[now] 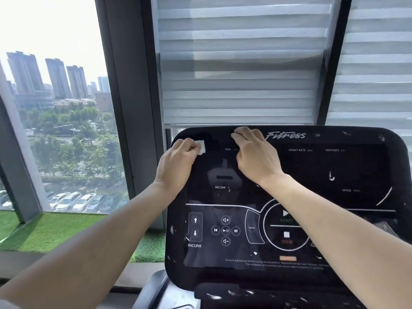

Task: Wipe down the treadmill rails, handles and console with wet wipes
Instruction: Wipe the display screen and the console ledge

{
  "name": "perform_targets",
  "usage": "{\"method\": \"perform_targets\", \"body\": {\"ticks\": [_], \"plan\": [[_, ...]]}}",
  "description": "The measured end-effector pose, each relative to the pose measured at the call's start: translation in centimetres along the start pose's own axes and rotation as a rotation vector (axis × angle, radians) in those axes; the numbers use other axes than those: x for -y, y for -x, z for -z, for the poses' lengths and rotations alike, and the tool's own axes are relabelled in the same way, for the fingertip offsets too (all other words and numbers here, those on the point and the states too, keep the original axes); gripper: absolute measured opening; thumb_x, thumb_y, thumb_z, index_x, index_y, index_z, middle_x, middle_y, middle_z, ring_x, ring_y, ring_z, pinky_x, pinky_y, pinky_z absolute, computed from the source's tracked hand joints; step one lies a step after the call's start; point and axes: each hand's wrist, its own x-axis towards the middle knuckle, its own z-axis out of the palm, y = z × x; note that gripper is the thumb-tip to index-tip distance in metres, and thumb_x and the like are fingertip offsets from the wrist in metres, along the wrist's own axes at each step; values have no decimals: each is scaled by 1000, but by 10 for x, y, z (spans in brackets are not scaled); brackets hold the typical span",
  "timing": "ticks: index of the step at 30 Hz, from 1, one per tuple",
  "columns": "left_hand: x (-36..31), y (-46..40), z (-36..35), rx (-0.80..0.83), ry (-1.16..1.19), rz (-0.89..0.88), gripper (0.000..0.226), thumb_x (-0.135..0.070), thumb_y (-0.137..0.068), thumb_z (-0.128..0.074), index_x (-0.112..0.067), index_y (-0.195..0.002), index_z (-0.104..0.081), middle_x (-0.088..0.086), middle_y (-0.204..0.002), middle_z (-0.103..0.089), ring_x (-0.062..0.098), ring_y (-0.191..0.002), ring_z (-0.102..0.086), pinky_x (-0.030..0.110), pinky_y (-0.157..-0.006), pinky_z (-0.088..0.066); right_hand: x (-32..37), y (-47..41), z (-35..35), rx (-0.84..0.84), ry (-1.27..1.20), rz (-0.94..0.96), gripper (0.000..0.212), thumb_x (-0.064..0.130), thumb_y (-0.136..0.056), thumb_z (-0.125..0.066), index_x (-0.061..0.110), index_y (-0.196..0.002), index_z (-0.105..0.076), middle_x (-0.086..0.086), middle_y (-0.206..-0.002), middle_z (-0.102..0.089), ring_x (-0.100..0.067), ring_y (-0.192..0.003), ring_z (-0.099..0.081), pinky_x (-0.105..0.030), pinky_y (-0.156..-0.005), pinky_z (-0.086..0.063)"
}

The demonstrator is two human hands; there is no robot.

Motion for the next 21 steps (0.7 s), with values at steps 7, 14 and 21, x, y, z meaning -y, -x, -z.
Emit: {"method": "perform_targets", "body": {"ticks": [7, 14, 21], "plan": [[-1, 2, 5, 14, -49, -51, 44, 13, -59, -79, -5, -97, -66, 6, -91, -63, 24, -75, -65, 36, -50, -56, 1, -1, -3, -15, 0, -1, 45, 4, -88, -48, 9, -132, -50, 3, -136, -46, -21, -121, -42, -33, -80, -45], [-18, -2, -11, 40, 11, 22, 21, 4, -87, -57, -4, -106, -61, 8, -106, -58, 26, -98, -55, 49, -75, -52, -1, 0, -3, -6, -1, 2, 48, 5, -89, -46, 11, -137, -46, 5, -139, -42, -20, -124, -39, -30, -82, -42], [-28, 2, -16, 51, 62, -87, 46, 9, -70, -70, -4, -113, -59, -5, -111, -41, 13, -97, -41, 40, -47, -54, -1, 0, -1, 5, -1, -14, 50, 6, -89, -47, 12, -138, -45, 6, -141, -41, -18, -127, -36, -31, -83, -43]]}}
